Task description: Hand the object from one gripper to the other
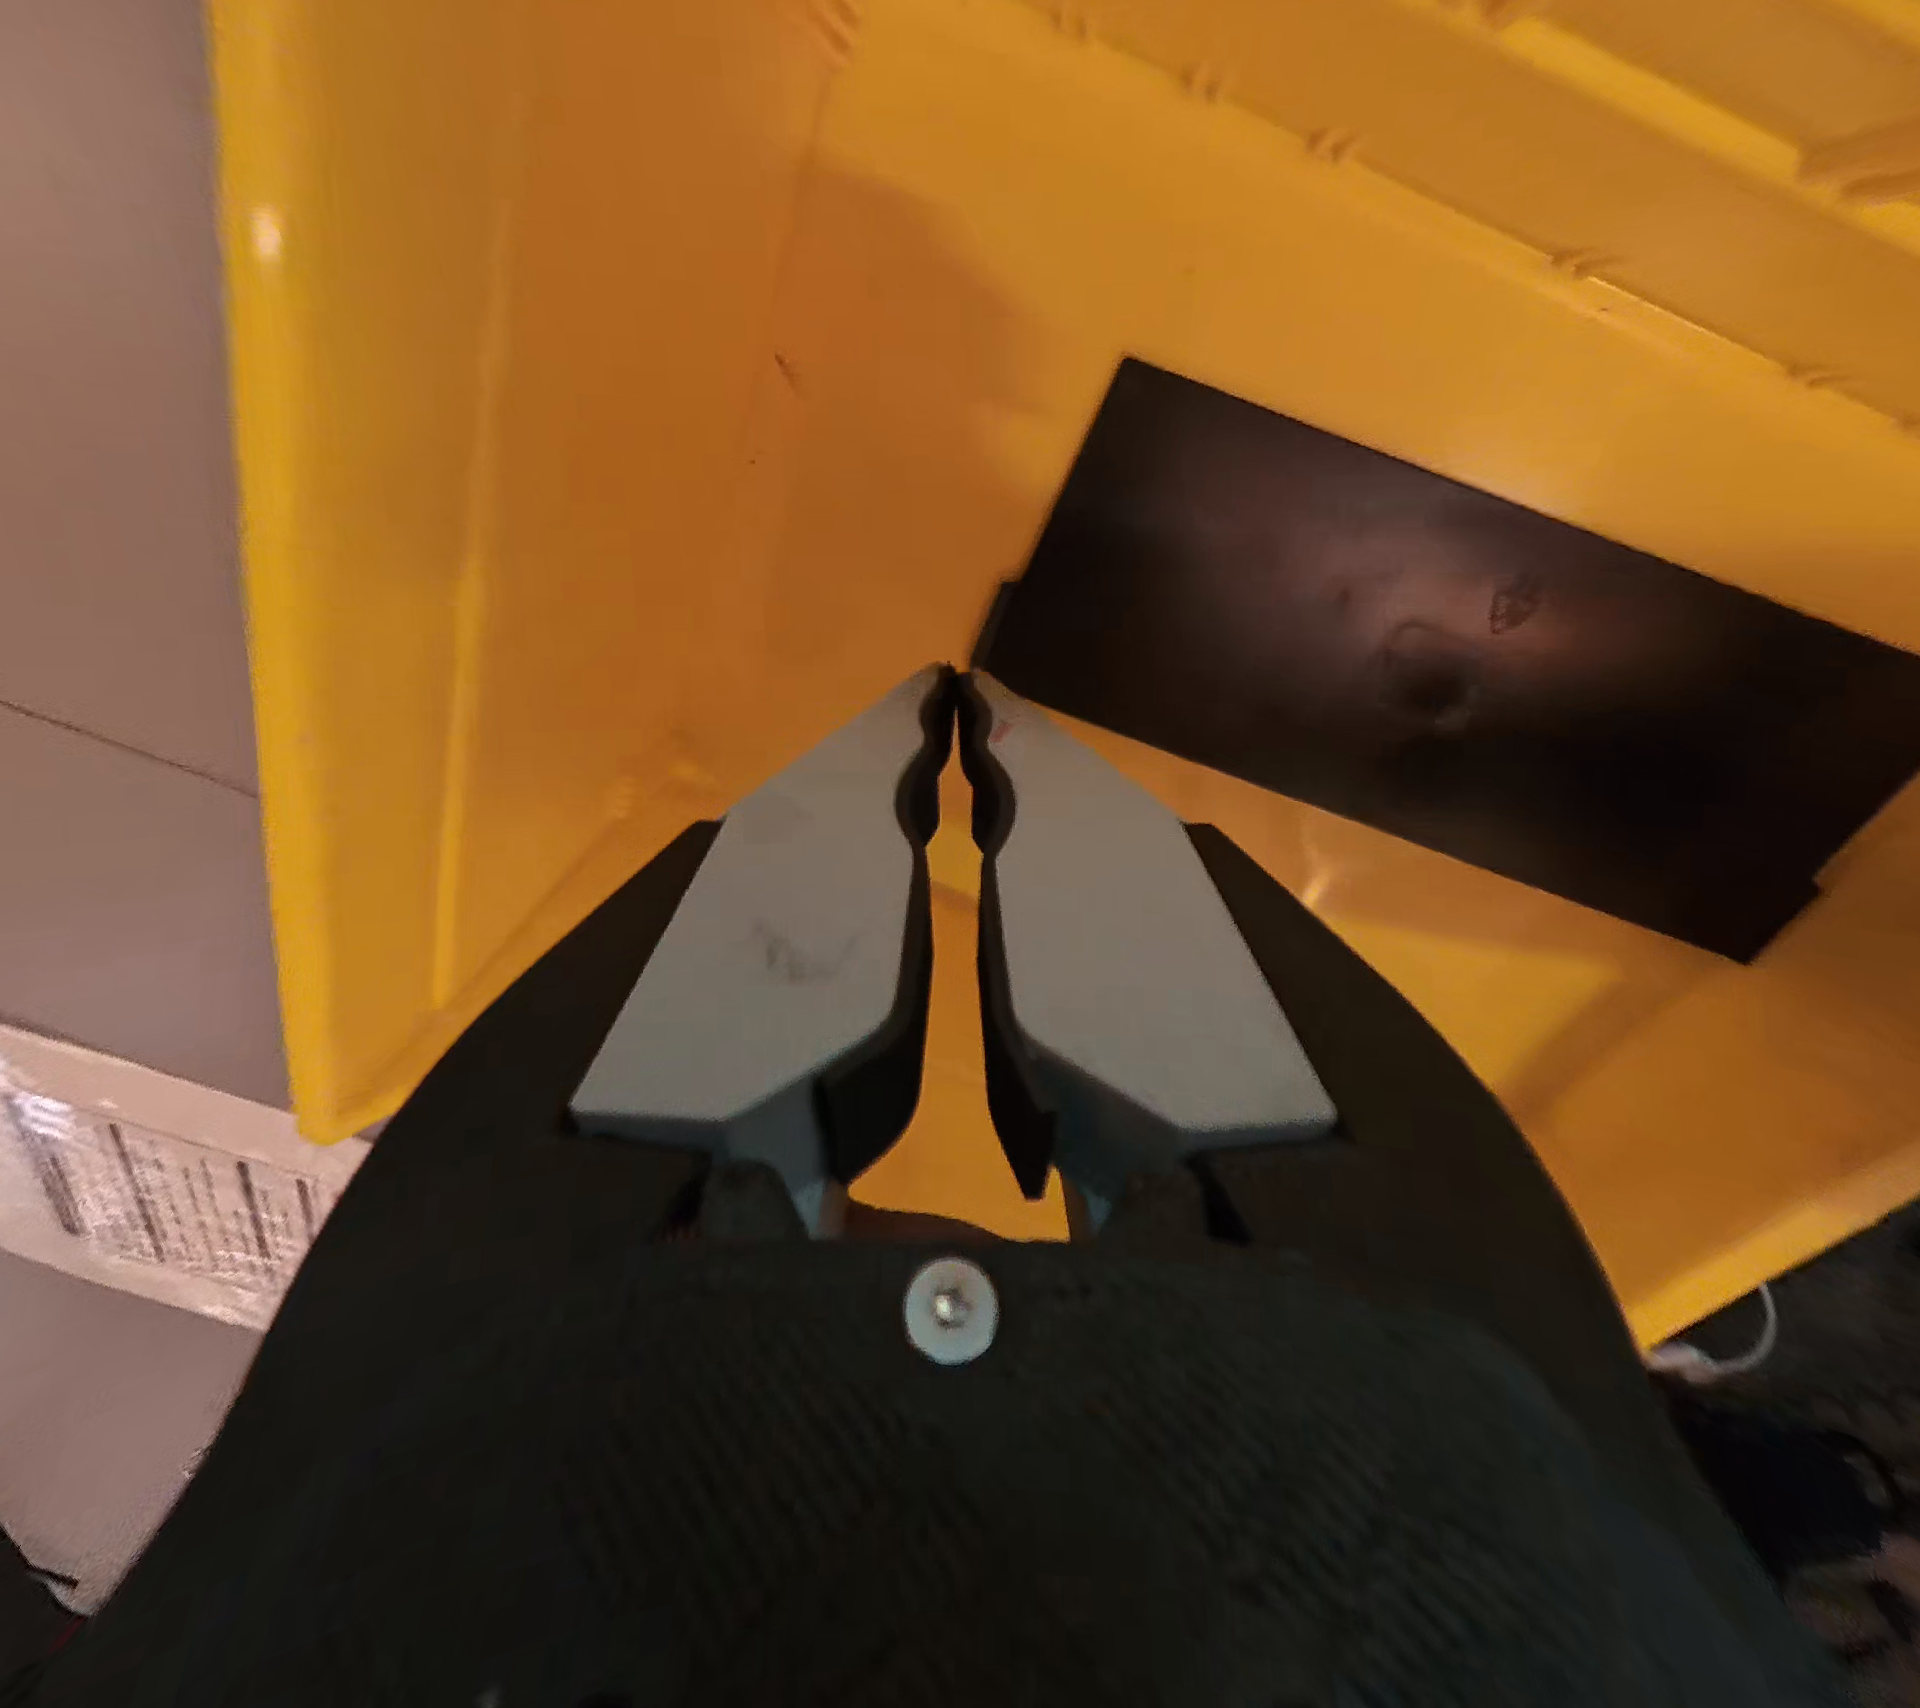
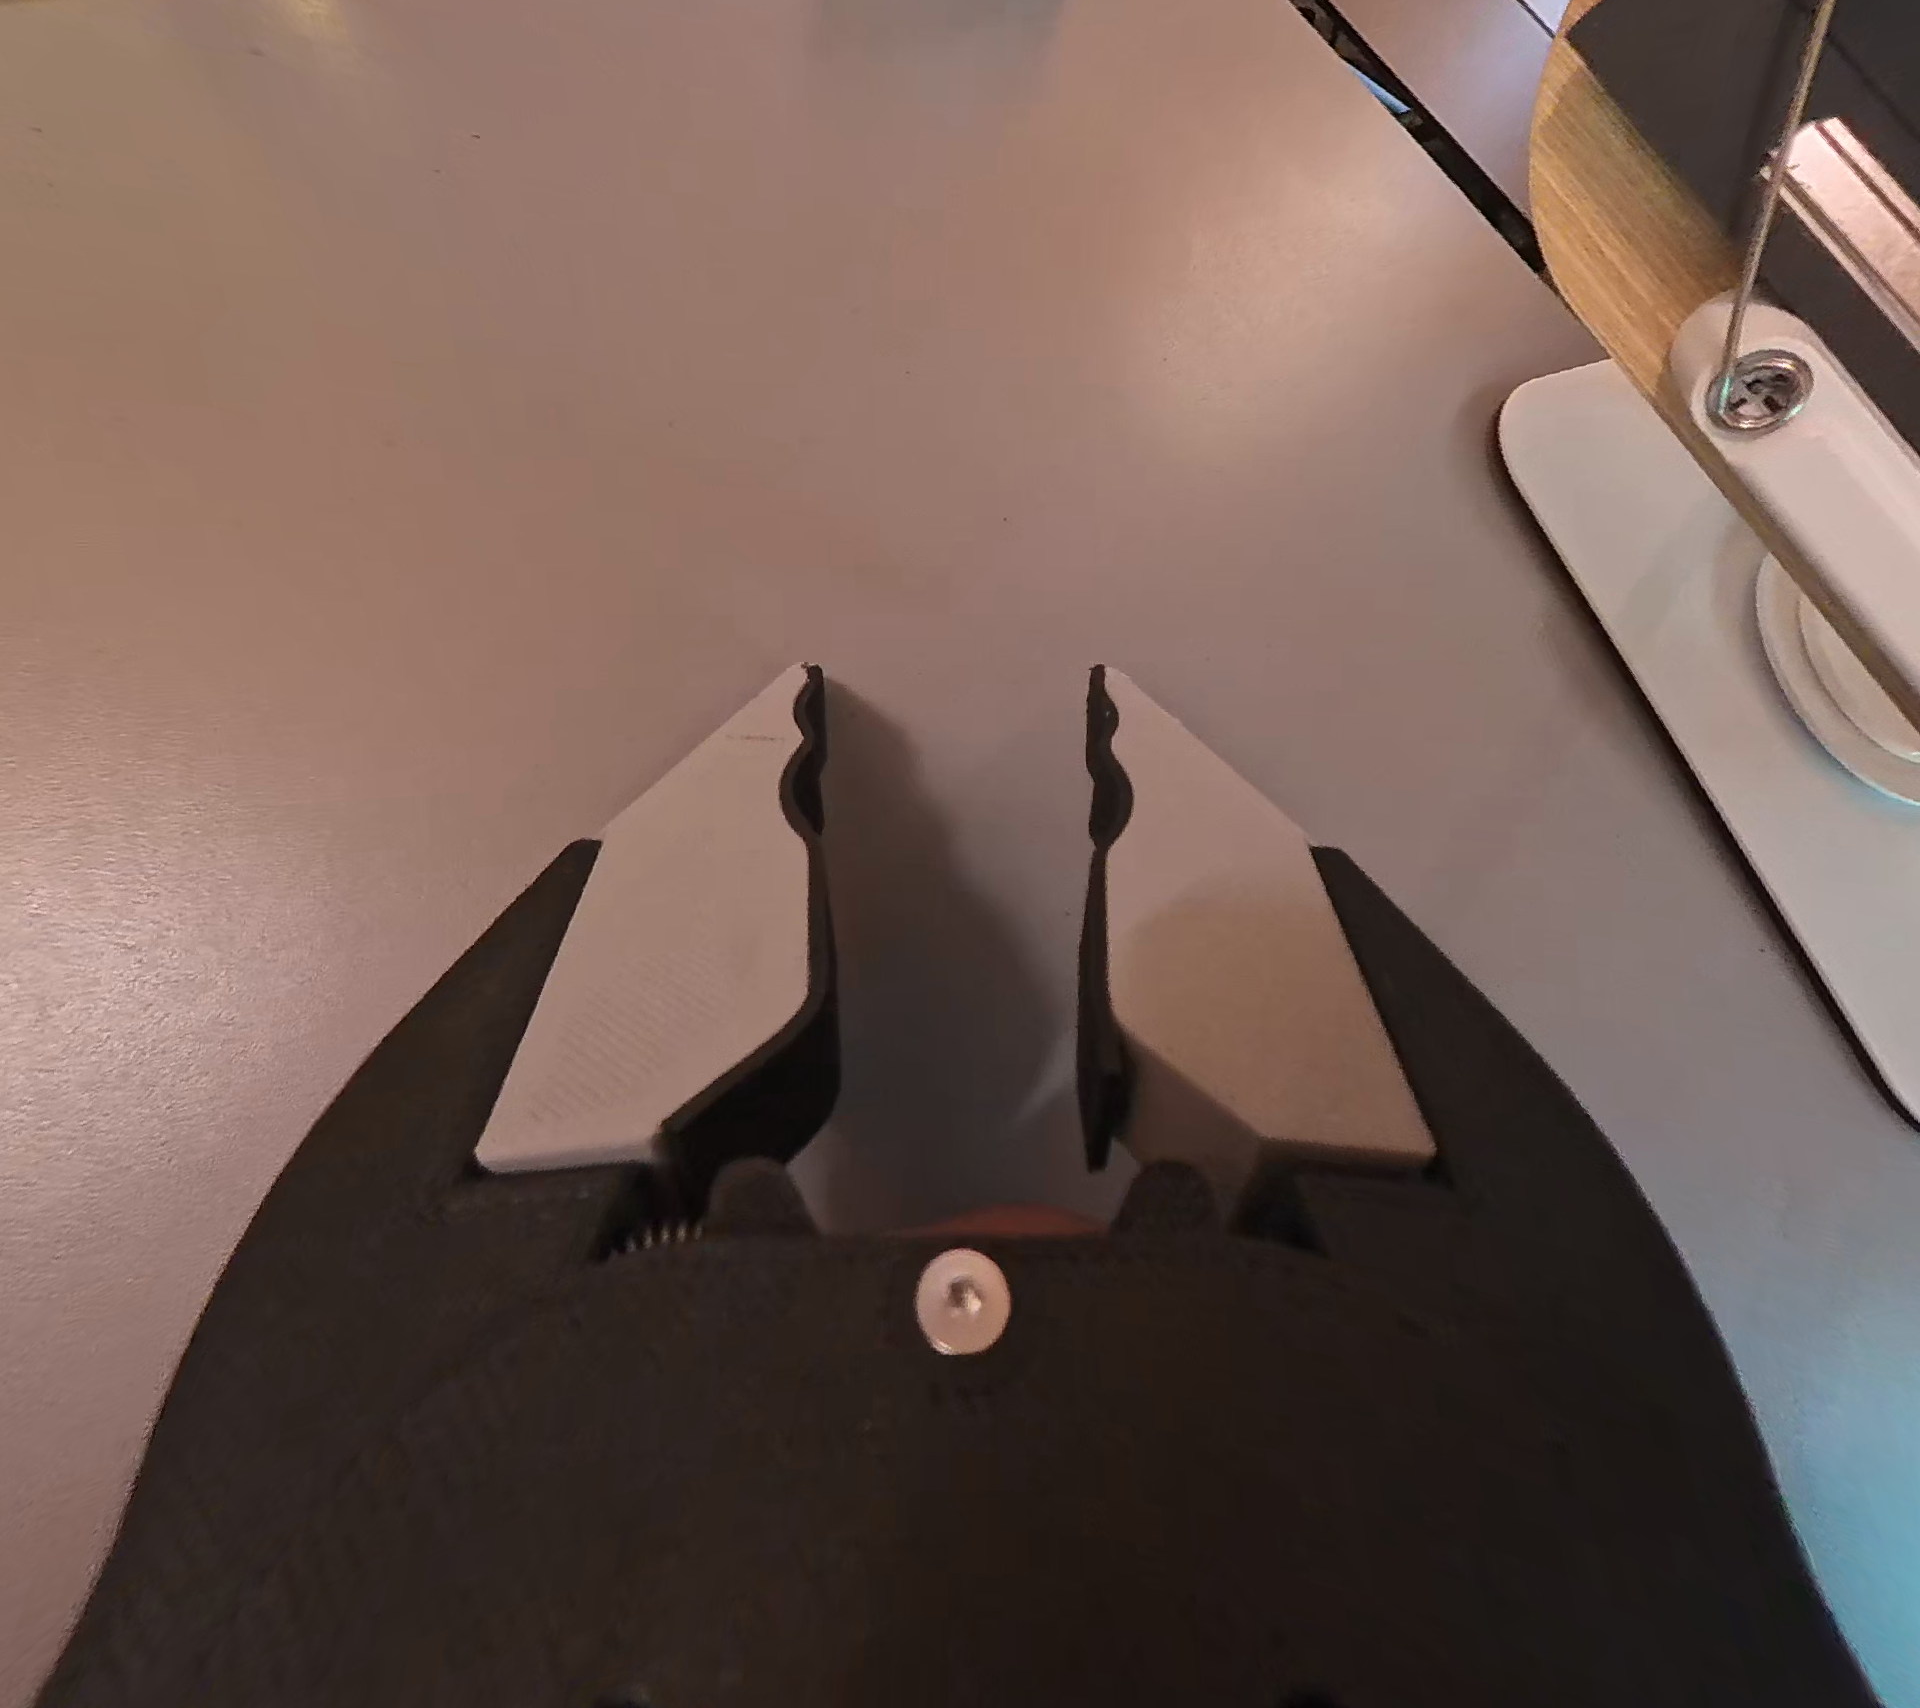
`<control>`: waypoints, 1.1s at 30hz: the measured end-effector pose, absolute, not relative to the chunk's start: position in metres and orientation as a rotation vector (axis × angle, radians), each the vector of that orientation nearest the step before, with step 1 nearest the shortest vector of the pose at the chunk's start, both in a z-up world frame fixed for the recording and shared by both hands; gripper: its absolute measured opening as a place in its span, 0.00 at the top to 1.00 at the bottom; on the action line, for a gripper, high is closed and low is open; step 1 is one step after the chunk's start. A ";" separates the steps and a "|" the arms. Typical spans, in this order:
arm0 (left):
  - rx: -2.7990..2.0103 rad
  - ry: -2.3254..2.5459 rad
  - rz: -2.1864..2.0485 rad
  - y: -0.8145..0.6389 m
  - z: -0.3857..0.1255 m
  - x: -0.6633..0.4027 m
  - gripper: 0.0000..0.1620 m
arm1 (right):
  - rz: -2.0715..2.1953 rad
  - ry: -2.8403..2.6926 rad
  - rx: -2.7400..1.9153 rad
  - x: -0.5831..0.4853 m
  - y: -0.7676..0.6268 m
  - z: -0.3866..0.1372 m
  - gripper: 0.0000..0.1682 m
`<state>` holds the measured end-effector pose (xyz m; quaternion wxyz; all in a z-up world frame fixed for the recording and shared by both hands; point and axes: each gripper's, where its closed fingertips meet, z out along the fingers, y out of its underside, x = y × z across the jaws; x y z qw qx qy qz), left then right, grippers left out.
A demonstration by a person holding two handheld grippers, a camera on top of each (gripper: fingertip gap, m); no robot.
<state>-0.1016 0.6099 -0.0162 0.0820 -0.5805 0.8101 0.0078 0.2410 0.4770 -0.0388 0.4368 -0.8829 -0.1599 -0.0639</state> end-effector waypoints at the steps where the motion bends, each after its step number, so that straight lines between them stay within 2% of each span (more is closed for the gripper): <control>1: -1.738 2.432 0.039 0.610 -0.021 -0.102 1.00 | -0.164 -0.402 -2.195 0.241 0.477 -0.039 0.72; 11: -1.854 2.462 -0.021 0.609 -0.046 -0.106 0.93 | -0.148 -0.397 -2.192 0.240 0.476 -0.038 0.72; 20: -1.785 2.542 0.008 0.604 -0.047 -0.108 1.00 | -0.158 -0.419 -2.192 0.236 0.477 -0.039 0.72; 33: -1.675 2.547 0.017 0.594 -0.028 -0.106 1.00 | -0.140 -0.404 -2.192 0.237 0.477 -0.038 0.73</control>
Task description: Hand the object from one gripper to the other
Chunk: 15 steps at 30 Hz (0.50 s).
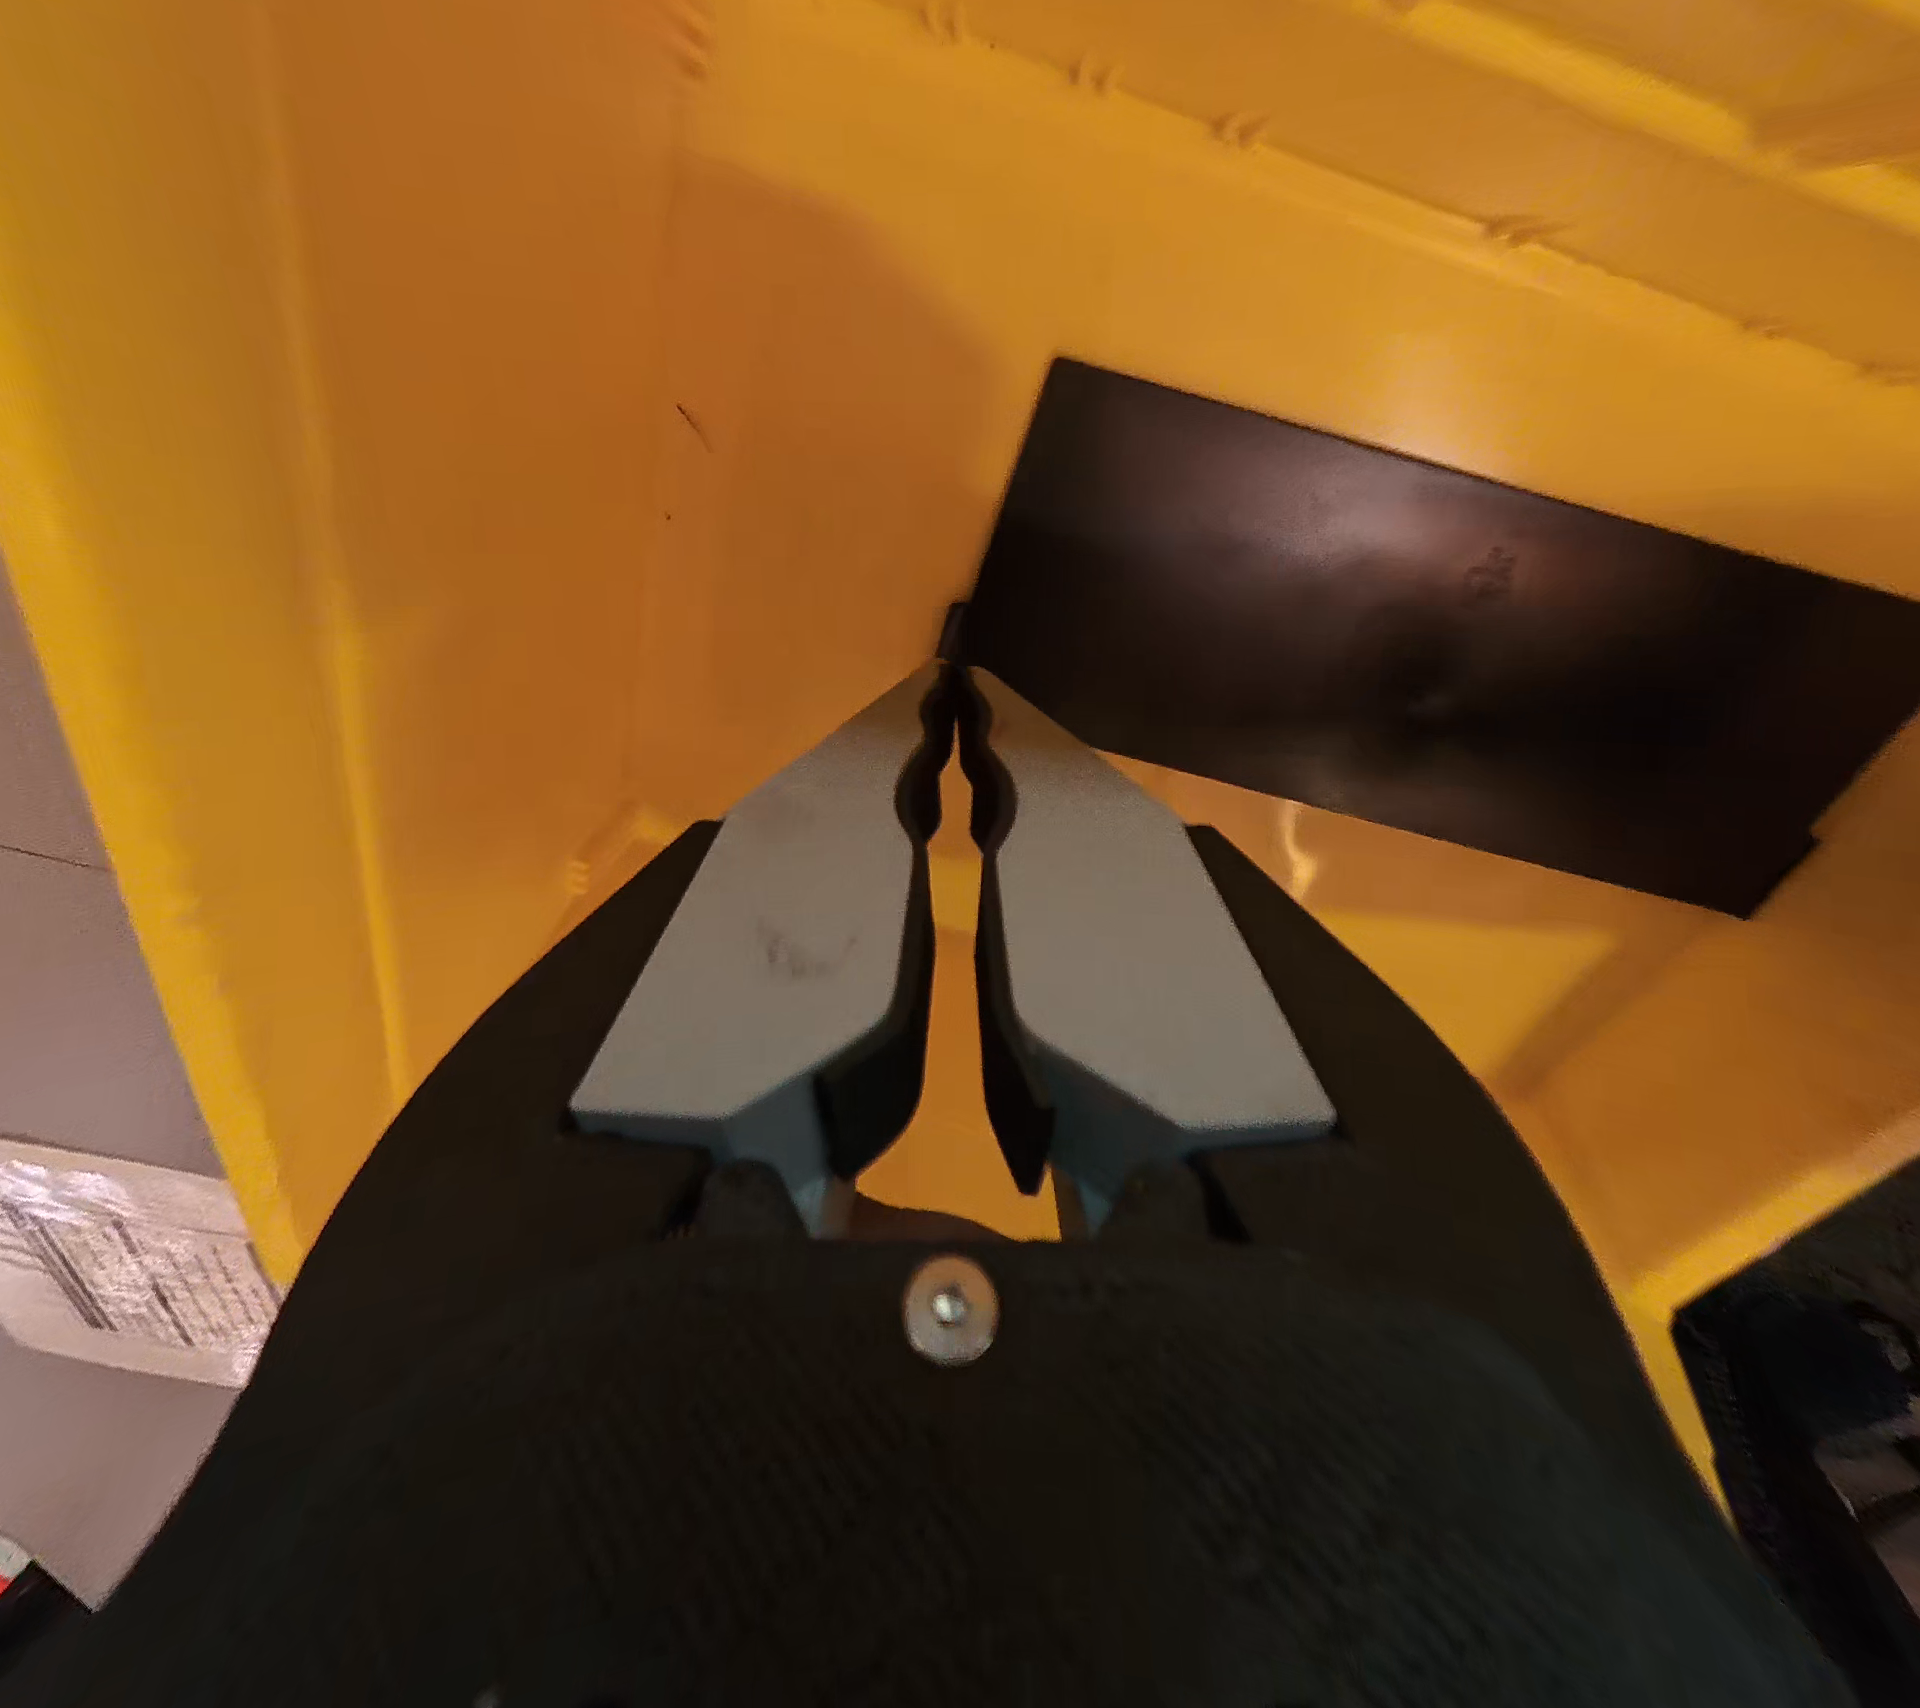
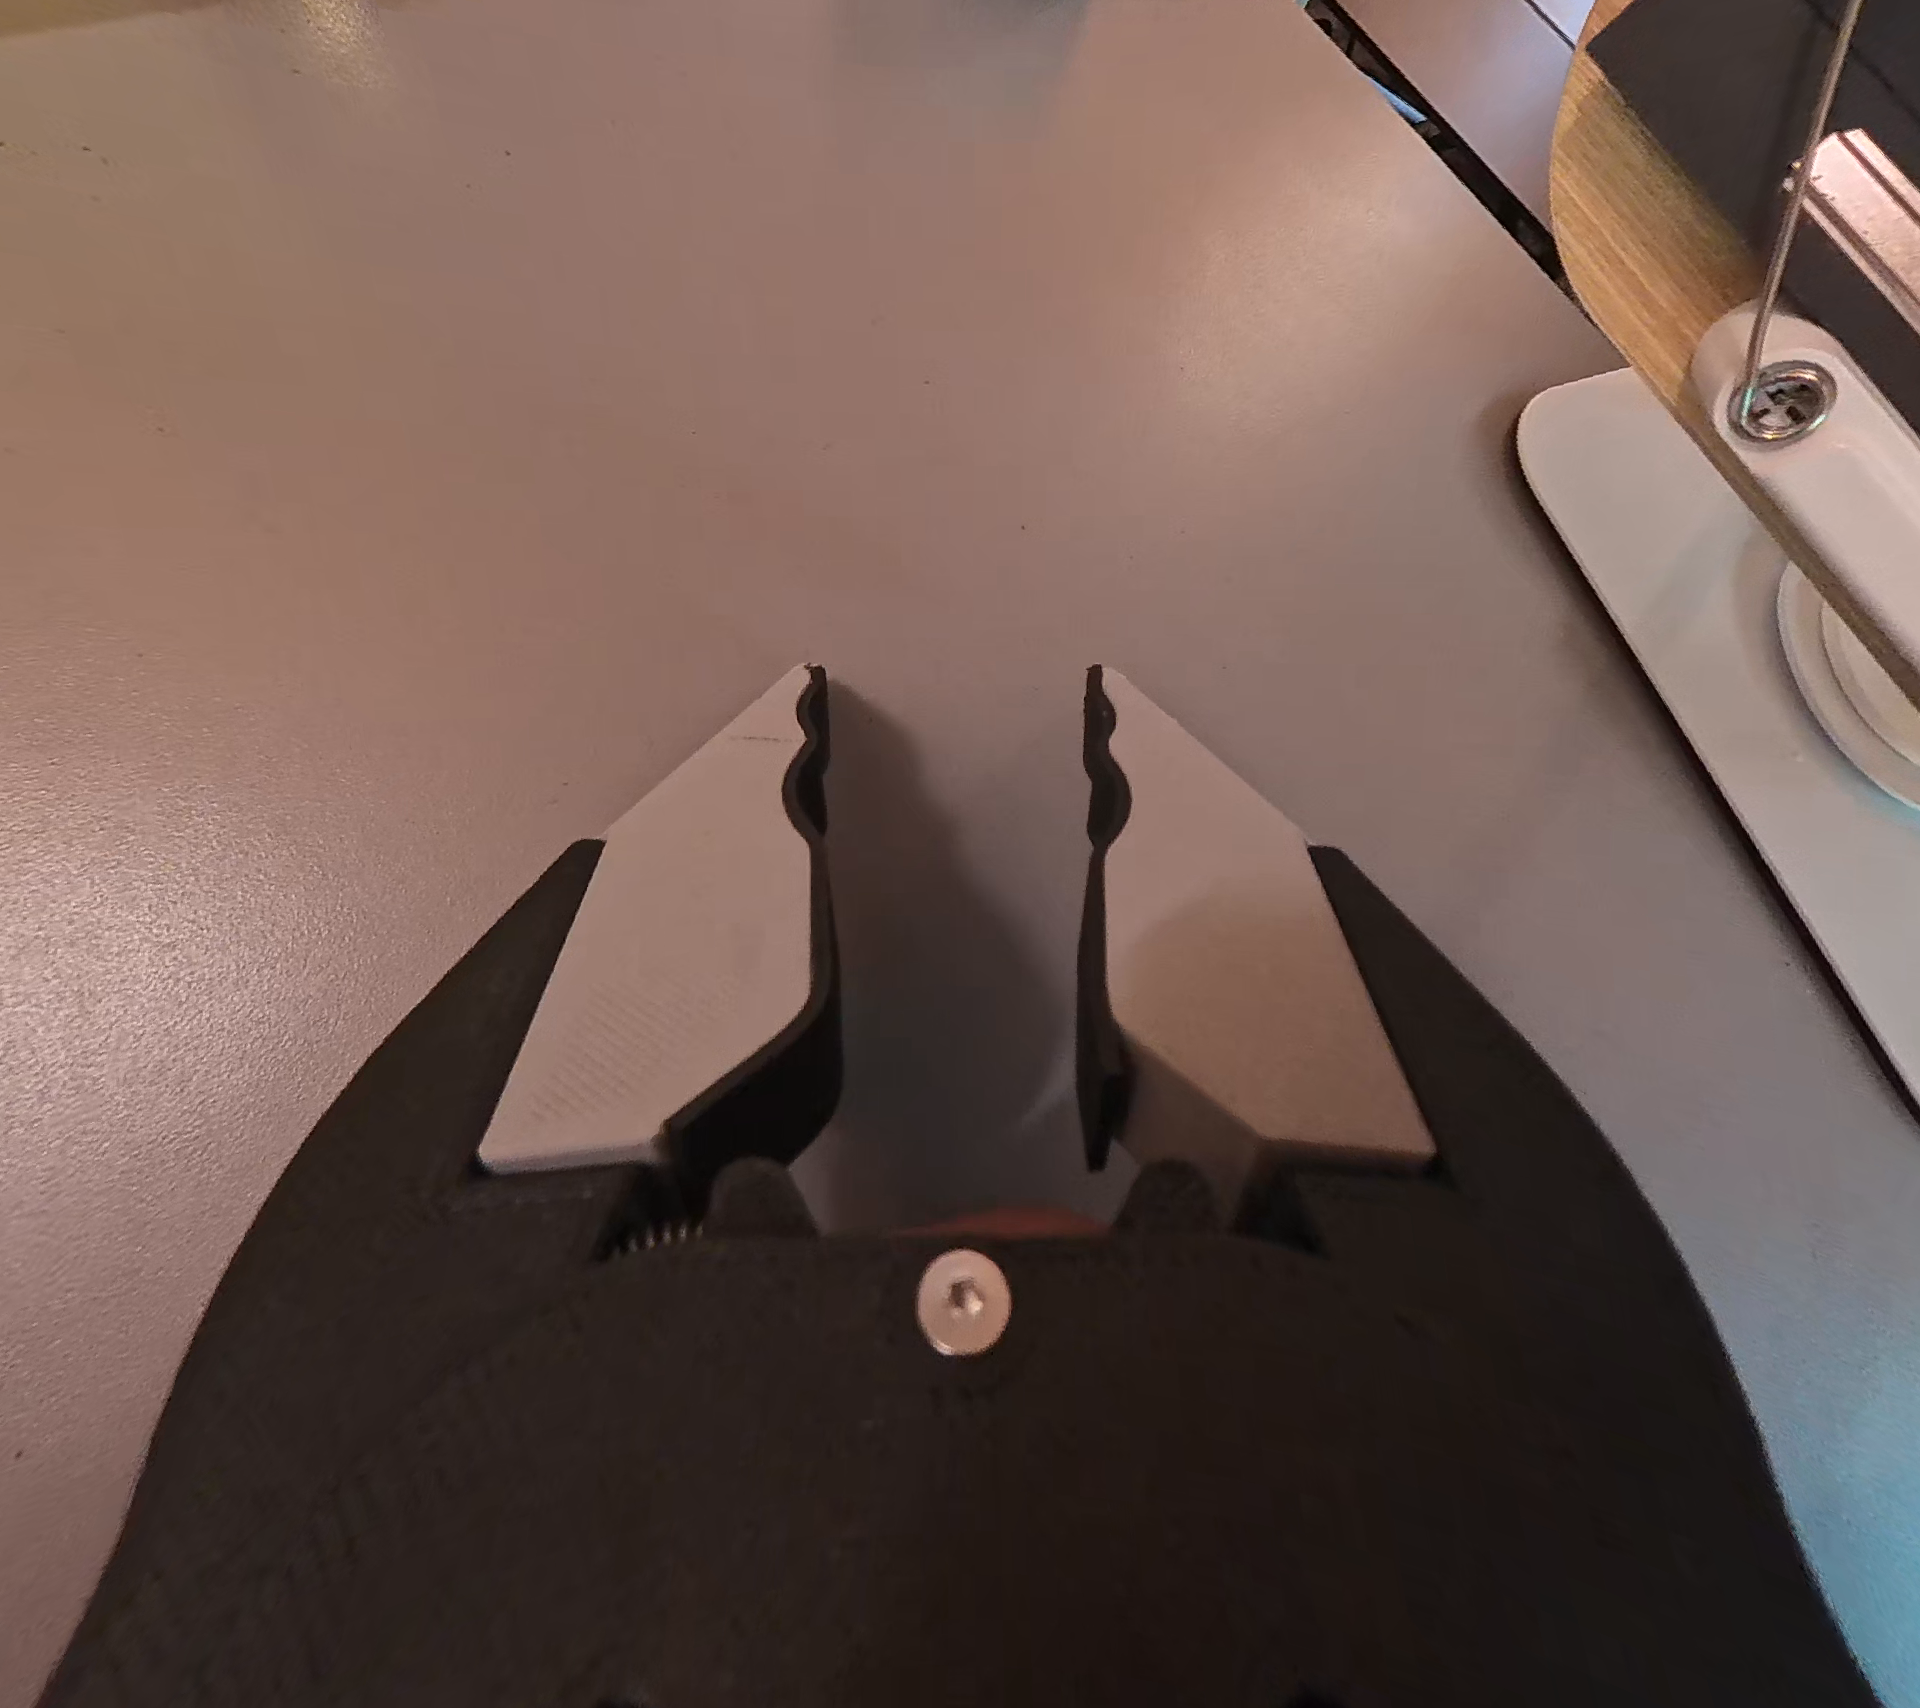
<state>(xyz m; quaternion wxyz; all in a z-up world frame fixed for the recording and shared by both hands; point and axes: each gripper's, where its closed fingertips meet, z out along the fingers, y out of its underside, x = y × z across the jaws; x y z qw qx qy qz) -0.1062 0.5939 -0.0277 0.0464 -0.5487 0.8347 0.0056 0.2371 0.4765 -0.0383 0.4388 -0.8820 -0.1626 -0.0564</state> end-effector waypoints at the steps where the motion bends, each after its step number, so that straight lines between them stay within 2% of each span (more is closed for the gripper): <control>1: -1.678 2.547 0.018 0.592 -0.023 -0.107 1.00 | -0.138 -0.402 -2.191 0.237 0.477 -0.038 0.73; 6: -1.680 2.445 0.109 0.597 0.000 -0.104 1.00 | -0.145 -0.406 -2.187 0.237 0.476 -0.038 0.72; 10: -1.527 2.187 0.116 0.599 0.036 -0.070 1.00 | -0.155 -0.410 -2.180 0.237 0.476 -0.037 0.72; 13: -1.528 1.978 0.169 0.597 0.053 -0.057 0.93 | -0.147 -0.402 -2.177 0.237 0.476 -0.036 0.72; 15: -1.602 1.829 0.268 0.604 0.057 -0.066 0.92 | -0.139 -0.395 -2.177 0.237 0.476 -0.036 0.72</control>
